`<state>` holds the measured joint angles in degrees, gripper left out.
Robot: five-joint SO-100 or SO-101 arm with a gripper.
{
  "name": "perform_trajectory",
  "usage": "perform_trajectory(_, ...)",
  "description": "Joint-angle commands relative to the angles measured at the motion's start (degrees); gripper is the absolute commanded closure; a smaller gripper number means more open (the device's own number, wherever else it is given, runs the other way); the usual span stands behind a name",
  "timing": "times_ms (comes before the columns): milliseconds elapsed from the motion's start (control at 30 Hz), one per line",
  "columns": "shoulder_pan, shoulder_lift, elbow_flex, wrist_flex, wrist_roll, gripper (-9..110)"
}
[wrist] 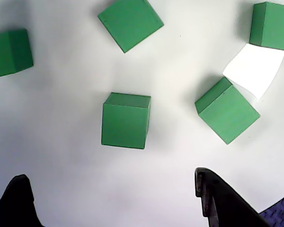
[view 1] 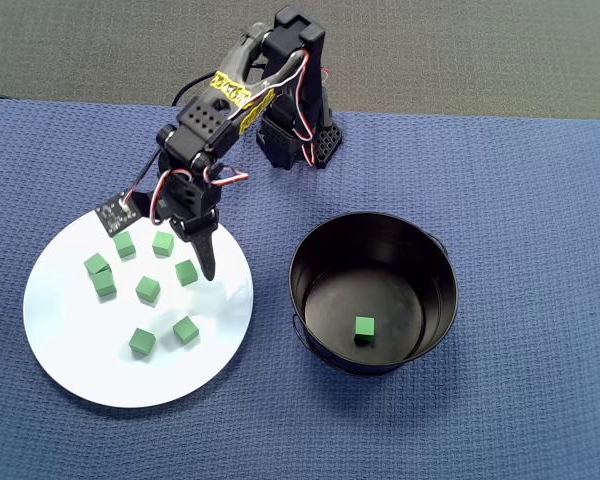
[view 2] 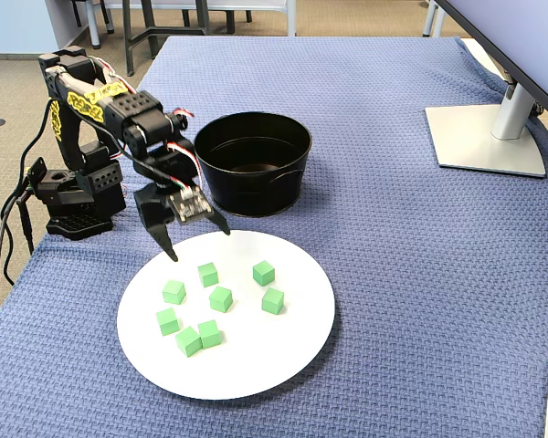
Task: Pick up the green cubes from the white plate and place them in the black recipient
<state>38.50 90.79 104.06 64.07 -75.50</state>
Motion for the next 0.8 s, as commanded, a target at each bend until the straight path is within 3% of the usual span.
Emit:
perform_trajectory(0, 1.32, -2.2, -5.01, -1.85, -2.02, 62)
perform_trajectory(767, -0.18, -12.83, -10.46, -7.29, 5.1, 64)
